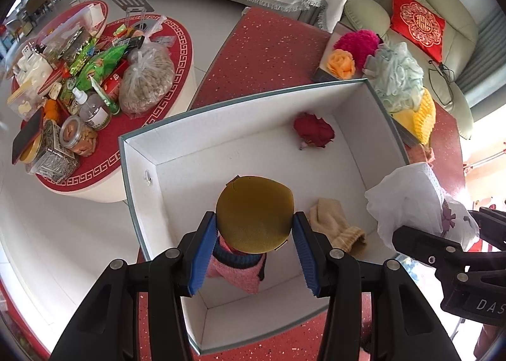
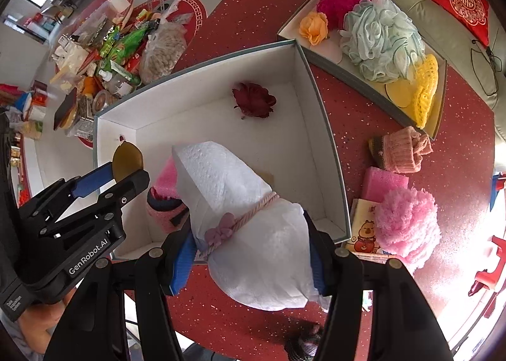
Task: Organize soft objects
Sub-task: 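Open both tools to drop the sponge and white bundle into the box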
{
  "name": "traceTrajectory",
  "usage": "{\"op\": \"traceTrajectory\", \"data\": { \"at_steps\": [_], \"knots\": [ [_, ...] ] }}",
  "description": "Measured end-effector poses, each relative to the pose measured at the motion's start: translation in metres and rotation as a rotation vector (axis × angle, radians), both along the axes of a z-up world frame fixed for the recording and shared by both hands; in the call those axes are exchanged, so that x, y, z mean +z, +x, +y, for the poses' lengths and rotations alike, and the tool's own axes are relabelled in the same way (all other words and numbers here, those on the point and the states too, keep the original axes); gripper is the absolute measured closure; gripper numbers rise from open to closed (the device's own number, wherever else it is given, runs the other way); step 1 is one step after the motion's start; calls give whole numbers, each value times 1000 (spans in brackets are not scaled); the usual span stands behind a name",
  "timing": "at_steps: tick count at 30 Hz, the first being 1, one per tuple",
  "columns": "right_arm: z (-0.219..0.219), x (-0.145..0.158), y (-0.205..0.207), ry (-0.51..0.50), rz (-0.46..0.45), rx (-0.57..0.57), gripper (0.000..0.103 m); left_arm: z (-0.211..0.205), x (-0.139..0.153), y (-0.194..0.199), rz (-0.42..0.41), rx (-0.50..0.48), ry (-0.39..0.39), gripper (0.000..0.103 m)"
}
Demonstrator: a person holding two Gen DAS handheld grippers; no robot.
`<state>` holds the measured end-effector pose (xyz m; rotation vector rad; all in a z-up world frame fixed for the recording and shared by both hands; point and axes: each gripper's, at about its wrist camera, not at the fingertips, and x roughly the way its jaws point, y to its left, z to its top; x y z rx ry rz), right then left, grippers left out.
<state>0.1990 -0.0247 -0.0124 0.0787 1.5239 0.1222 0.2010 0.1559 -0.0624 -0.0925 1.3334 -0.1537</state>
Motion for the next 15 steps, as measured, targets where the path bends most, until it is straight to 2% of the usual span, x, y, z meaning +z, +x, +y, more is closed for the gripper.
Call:
{"op": "traceTrajectory", "data": {
  "at_steps": [15],
  "knots": [
    [7,-35,31,-46,38,-5,40,2,-38,27,75,26,41,53]
  ]
}}
